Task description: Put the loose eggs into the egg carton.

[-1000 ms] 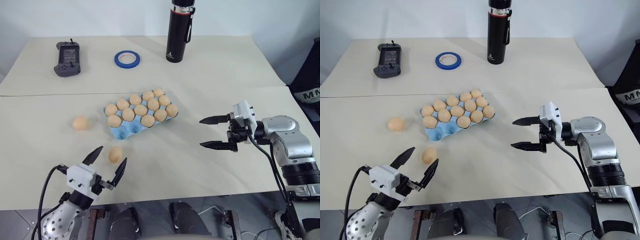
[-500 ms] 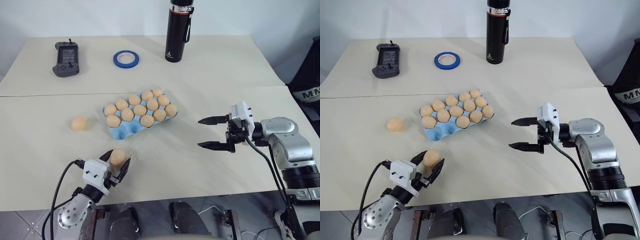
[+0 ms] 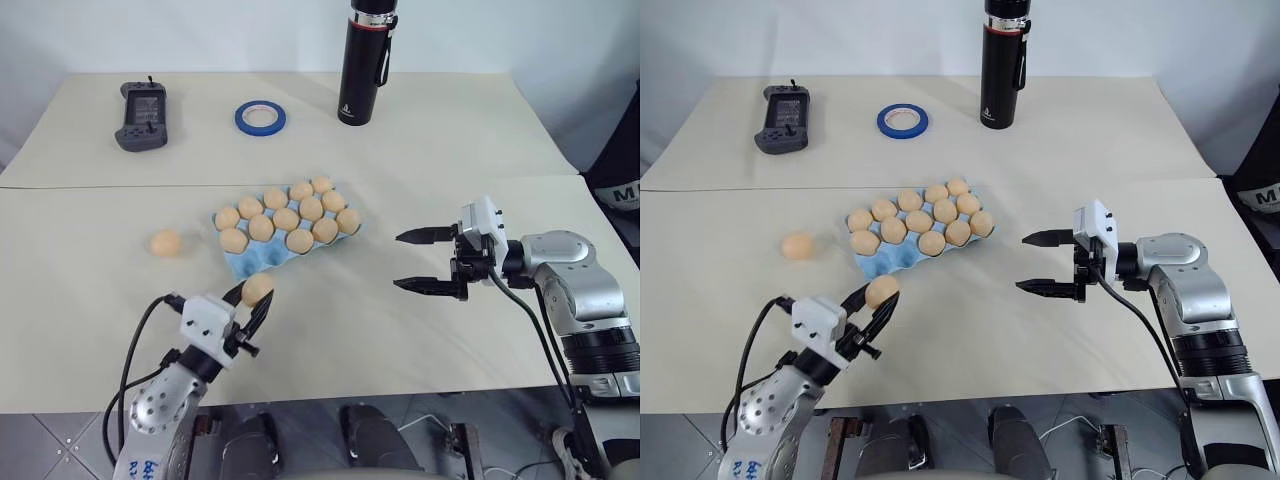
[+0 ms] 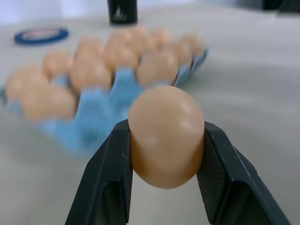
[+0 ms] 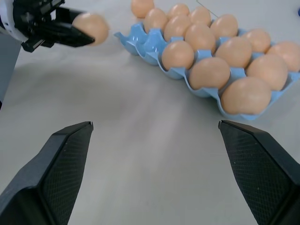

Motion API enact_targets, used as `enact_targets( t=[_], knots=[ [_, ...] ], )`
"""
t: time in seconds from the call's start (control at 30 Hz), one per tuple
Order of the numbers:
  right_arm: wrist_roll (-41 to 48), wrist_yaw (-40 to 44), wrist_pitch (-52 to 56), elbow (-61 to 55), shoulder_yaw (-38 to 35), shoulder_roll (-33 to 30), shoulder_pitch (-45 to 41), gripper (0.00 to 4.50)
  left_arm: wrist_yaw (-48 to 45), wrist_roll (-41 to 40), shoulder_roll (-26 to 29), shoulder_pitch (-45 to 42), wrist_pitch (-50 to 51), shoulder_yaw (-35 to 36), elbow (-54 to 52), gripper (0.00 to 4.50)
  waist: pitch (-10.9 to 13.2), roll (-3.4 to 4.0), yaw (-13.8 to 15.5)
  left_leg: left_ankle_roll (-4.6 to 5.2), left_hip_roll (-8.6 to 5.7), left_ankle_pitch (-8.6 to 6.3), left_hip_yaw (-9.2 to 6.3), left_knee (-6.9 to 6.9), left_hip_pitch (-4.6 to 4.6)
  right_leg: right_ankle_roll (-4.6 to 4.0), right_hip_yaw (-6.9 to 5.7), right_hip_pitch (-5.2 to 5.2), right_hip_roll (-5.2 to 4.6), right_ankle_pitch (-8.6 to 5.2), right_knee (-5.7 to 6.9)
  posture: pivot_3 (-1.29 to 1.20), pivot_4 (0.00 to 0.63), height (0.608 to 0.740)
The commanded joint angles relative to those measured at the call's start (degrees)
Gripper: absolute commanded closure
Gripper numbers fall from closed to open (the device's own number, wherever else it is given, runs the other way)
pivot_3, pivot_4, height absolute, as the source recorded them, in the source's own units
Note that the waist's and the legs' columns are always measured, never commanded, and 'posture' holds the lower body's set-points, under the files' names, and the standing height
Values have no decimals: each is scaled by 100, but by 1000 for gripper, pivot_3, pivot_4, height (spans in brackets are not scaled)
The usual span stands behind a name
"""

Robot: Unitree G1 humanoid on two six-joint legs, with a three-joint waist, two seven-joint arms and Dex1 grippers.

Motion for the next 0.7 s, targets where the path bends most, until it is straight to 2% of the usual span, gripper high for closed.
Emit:
enact_targets(
  t=[0.03, 0.23, 0.47, 0.7],
  knots=[
    [112, -51, -25, -216, -249, -86, 83, 0, 464, 32, -218, -531, 505, -29, -239, 2978, 0, 0, 19, 0, 0, 0, 0, 2, -1, 1, -1, -2, 2, 0, 3, 0, 150, 740],
    [273, -68, 21, -489, -526, -199, 458, 0, 596, 277, -143, -1712, 777, -85, 432, 2978, 3, 5, 162, -5, 2, 3, 0, 18, 0, 10, -1, -11, 14, 4, 34, 0, 150, 740],
    [299, -273, 82, -740, -626, -176, 693, 0, 488, 351, 29, -2102, 635, -87, 1045, 2978, 3, 7, 162, -6, 7, 4, 10, 32, 2, 11, 1, -15, 15, 5, 50, 0, 150, 740],
    [317, -415, 85, -792, -605, -128, 771, 0, 228, 283, 192, -2154, 619, -141, 1042, 730, 3, 7, 176, -6, 6, 4, 12, 36, 0, 10, 2, -15, 13, 5, 53, 0, 150, 740]
  ],
)
